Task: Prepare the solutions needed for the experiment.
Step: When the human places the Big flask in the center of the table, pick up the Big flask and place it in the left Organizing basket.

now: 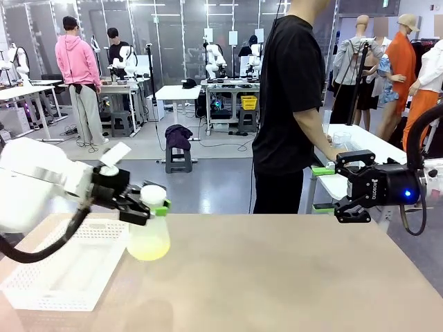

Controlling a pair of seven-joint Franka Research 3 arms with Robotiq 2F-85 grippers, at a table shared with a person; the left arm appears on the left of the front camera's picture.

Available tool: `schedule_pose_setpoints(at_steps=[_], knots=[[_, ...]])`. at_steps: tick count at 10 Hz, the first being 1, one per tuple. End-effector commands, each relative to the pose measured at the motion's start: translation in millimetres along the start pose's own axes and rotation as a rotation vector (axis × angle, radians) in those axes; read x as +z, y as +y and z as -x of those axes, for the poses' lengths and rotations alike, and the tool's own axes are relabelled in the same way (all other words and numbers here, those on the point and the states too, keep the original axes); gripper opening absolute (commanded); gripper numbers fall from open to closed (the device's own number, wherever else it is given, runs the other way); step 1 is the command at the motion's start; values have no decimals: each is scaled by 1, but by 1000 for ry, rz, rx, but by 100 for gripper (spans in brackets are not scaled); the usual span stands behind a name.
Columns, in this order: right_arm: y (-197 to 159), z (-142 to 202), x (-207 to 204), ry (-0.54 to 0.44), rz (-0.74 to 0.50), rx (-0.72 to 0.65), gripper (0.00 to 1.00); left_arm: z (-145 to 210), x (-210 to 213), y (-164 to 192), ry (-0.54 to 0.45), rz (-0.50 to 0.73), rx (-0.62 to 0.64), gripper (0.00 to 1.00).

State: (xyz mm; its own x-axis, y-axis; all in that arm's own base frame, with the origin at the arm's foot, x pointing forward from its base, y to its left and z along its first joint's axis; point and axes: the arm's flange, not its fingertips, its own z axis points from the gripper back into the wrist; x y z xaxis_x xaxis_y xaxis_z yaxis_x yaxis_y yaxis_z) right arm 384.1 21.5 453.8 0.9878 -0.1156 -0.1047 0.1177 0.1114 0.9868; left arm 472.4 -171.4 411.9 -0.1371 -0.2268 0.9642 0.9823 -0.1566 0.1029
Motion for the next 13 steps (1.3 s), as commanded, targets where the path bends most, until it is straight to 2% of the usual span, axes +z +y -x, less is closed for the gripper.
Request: schedule_pose_setpoints(at_steps=[1,3,4,6,9,13], knots=[[1,0,0,2,-5,1,81,-15,52,-8,-62,-52,26,4],[1,0,0,2,-5,1,81,-18,115,-11,-74,-140,30,4],[1,0,0,2,-5,1,81,-15,141,-18,-110,-107,39,4],[1,0,0,2,-5,1,81,3,187,-27,-181,-152,41,4],[1,0,0,2,-5,1,81,41,219,-32,-231,-177,64,4],[1,0,0,2,-5,1,81,98,222,-27,-252,-162,36,4]])
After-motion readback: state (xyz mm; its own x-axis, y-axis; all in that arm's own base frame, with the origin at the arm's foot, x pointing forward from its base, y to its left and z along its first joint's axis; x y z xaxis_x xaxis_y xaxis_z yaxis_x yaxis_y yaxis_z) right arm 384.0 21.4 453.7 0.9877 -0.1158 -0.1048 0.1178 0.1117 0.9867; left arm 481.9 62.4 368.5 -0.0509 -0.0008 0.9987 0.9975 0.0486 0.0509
